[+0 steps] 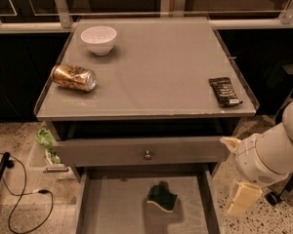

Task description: Pick sponge from middle drawer and place on counter

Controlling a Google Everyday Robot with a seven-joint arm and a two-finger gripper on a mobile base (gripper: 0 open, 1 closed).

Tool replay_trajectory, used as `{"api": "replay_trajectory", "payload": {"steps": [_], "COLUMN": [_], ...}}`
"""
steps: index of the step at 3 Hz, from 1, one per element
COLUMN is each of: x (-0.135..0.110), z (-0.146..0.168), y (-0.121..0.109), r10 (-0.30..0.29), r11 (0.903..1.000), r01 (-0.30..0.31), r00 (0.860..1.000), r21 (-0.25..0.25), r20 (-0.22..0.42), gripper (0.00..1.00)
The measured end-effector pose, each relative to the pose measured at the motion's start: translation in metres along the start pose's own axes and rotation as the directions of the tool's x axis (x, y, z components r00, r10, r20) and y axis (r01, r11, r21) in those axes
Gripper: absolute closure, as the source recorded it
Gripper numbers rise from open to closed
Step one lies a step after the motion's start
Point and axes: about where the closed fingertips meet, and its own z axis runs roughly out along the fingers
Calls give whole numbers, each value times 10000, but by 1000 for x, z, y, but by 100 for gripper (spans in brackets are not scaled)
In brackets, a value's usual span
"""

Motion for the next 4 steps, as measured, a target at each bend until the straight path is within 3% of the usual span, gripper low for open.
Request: {"api": "replay_trajectory", "payload": {"steps": [1,2,3,4], "x": [0,18,51,78], "z": [0,40,103,160], "y": [0,2,4,2], "r10": [-1,337,816,1175], "r11": [10000,9986,9948,9929], "r01": [1,-330,-782,-1144], "r00": [10000,9993,9953,9841], "r21": [-3,-405,-652,-312], "r20": [0,170,522,1329], "gripper": [0,0,0,0]}}
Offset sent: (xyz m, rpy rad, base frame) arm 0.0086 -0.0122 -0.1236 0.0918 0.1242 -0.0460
